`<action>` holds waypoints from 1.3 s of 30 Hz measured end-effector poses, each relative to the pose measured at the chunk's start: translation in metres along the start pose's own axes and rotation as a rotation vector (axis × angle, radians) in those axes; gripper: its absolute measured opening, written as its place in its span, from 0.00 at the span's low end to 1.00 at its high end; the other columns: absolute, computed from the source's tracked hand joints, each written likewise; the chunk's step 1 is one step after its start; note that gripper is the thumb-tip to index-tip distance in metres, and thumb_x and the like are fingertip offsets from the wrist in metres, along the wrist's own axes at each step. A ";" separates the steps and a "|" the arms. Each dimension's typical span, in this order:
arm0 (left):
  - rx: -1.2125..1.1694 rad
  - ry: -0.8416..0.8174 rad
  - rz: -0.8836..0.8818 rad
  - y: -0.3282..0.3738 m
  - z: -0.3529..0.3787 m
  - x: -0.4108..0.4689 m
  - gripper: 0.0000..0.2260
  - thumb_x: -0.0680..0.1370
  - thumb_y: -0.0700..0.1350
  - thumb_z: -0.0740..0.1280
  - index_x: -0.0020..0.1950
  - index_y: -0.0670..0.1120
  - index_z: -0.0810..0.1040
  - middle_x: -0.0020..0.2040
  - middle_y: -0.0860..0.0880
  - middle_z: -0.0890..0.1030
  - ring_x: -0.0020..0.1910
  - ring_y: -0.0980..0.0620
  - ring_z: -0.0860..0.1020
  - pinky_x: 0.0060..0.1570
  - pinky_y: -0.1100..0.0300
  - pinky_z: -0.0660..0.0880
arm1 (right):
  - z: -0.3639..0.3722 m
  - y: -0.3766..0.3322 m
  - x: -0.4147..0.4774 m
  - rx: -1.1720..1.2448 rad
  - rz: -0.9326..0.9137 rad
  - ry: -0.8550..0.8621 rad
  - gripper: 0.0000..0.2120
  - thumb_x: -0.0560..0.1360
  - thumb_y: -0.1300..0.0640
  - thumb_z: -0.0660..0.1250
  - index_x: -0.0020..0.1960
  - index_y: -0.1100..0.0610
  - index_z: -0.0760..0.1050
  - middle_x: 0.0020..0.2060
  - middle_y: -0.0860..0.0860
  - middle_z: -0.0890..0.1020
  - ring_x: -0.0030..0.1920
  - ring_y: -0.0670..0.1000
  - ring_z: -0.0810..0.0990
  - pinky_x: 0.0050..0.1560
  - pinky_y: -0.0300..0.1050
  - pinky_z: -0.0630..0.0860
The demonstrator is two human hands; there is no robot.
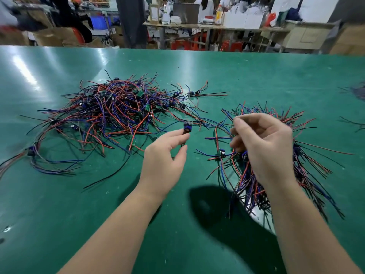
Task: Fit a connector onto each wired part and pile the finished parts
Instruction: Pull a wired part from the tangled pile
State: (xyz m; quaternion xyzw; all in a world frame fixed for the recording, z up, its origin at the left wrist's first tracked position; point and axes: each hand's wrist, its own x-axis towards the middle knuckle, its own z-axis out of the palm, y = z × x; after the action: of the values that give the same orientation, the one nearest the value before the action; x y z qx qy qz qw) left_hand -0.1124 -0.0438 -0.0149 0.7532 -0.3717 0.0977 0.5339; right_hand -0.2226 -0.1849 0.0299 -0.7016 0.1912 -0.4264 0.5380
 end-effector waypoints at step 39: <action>-0.643 -0.905 -0.375 0.022 -0.014 -0.009 0.06 0.69 0.49 0.75 0.44 0.52 0.83 0.39 0.48 0.83 0.38 0.52 0.79 0.39 0.60 0.75 | -0.013 -0.005 0.013 0.582 0.308 0.228 0.11 0.78 0.59 0.65 0.36 0.57 0.76 0.28 0.50 0.80 0.24 0.46 0.74 0.25 0.34 0.70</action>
State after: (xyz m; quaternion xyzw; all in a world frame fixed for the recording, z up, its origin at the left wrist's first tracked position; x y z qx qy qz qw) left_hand -0.1297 -0.0305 0.0019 0.5731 -0.4342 -0.4474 0.5319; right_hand -0.2270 -0.2004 0.0408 -0.4293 0.2242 -0.4524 0.7488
